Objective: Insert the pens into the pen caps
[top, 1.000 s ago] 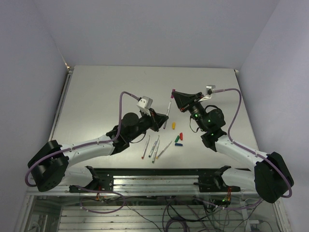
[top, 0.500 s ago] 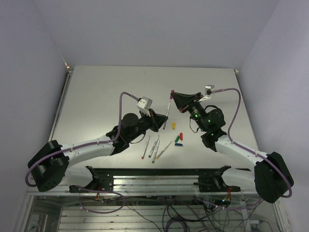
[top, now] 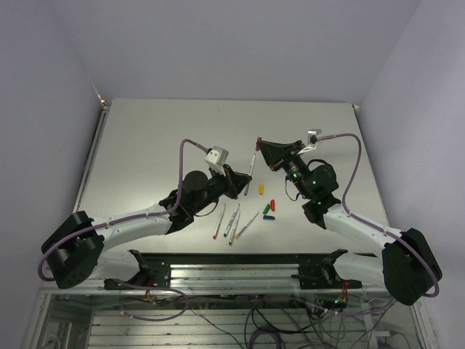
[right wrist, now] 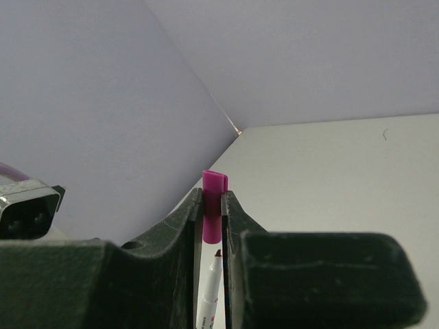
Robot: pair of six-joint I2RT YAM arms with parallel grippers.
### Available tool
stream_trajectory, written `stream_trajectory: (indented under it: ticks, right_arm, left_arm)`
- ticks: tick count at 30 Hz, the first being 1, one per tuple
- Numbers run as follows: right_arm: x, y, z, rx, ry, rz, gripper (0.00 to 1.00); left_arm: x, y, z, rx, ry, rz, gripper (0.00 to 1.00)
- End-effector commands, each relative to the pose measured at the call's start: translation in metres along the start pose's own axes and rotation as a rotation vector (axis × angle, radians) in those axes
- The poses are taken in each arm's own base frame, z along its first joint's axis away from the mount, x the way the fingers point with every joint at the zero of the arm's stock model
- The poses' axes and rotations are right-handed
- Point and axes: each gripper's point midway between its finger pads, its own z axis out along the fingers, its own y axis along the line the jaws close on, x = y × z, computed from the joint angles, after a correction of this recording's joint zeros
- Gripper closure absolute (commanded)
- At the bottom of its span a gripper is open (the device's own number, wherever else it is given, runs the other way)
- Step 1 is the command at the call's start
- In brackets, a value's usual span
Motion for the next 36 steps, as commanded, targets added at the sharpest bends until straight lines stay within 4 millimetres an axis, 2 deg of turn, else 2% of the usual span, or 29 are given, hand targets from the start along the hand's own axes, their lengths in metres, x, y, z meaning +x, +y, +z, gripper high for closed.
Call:
stream_trajectory:
  ticks: [1, 18, 22, 36]
  right_arm:
    - [0.005, -0.002, -0.003, -0.003, 0.008, -0.005, 1.00]
    - [0.011, -0.002, -0.003, -0.014, 0.019, 0.019, 1.00]
    - [0.014, -0.002, -0.005, -0.014, 0.030, 0.028, 1.00]
    - [0.050, -0.001, -0.019, -0.042, 0.165, 0.106, 1.00]
  left_arm:
    - [-0.019, -0.009, -0.002, 0.036, -0.067, -0.009, 0.93]
    - [-0.016, -0.007, 0.001, 0.036, -0.065, -0.013, 0.93]
    - [-0.022, -0.005, 0.000, 0.025, -0.095, -0.016, 0.93]
    - [-0.036, -0.005, 0.010, 0.031, -0.151, -0.009, 0.93]
